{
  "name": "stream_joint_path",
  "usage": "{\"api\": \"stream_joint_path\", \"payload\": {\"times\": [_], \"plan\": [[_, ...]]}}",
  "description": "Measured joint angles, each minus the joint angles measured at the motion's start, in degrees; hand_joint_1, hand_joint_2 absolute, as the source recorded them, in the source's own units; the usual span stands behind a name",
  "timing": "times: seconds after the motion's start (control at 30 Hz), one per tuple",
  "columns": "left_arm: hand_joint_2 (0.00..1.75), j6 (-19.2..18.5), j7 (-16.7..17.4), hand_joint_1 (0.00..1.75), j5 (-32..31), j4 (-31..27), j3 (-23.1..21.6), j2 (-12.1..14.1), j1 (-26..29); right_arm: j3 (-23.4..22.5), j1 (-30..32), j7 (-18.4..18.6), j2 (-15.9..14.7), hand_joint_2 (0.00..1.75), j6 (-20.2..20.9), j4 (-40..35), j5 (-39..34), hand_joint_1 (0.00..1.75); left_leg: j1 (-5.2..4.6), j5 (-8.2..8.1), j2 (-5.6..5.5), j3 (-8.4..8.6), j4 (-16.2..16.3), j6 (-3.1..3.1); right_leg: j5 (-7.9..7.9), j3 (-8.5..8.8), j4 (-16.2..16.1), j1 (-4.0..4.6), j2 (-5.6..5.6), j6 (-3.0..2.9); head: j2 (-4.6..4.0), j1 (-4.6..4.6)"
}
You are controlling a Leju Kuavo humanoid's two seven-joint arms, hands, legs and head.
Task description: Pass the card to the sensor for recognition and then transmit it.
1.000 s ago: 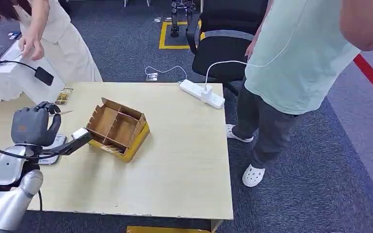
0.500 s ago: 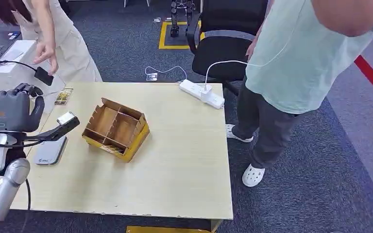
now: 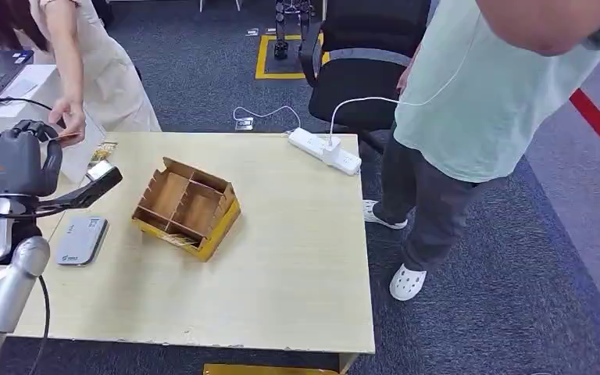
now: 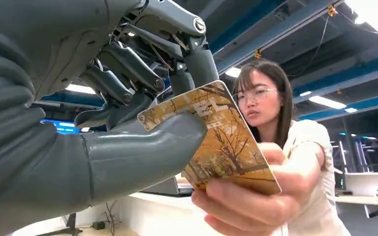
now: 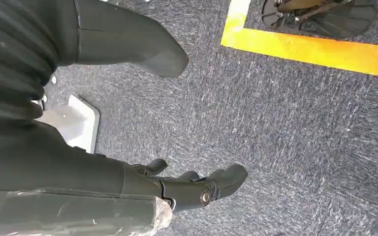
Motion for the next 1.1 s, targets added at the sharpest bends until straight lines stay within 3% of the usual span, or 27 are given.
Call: {"api": "stream_joint_path", "payload": {"times": [0.33,0.67,0.7,0.8,0.9,1.1], "plan": [[1.75,0.02,0.15,1.75,0.0,1.9,-0.02,-0.37,-0.95,0.0,-0.03,0.0,0.0,1.75,0.04,-0.02,0.2,0.0,0.0,0.0,0.07,0.0,0.0,0.0,0.0,-0.07,-0.01,0.0,0.08,0.0,0.0,0.0],[1.75,1.68,-1.1,1.75,2.43,11.19,-0.5,-2.97,-10.21,0.0,-0.41,0.0,0.22,1.75,0.07,-0.04,0.44,0.0,0.0,0.05,0.09,-0.05,0.02,0.01,0.08,-0.08,0.0,0.0,0.1,0.02,0.0,0.02],[1.75,1.86,-0.94,0.0,2.38,11.63,-0.61,-3.19,-10.65,0.0,-0.42,-0.02,0.26,1.75,0.07,-0.04,0.44,0.0,0.0,0.04,0.1,-0.05,0.02,0.01,0.08,-0.08,-0.01,0.0,0.11,0.02,0.0,0.0],[1.75,2.03,-1.69,0.0,3.79,12.72,-1.09,-3.98,-11.41,0.0,-0.44,-0.02,0.37,1.75,0.07,-0.04,0.44,0.0,-0.01,0.04,0.1,-0.05,0.02,0.01,0.08,-0.08,-0.01,-0.01,0.11,0.02,0.0,0.02],[1.75,1.18,-4.66,0.0,12.12,13.11,-1.14,-5.01,-11.27,0.0,-0.43,-0.04,0.39,1.75,0.04,-0.04,0.46,0.0,-0.01,0.04,0.1,-0.07,0.02,0.01,0.08,-0.08,-0.01,-0.01,0.11,0.02,0.0,0.02],[1.75,1.42,-4.2,0.0,13.92,13.11,-1.14,-5.38,-10.13,-0.2,-0.23,-0.11,0.39,1.75,0.04,-0.02,0.57,0.0,-0.01,0.04,0.09,-0.07,0.02,0.01,0.08,-0.08,0.0,-0.01,0.1,0.02,0.0,0.02]]}}
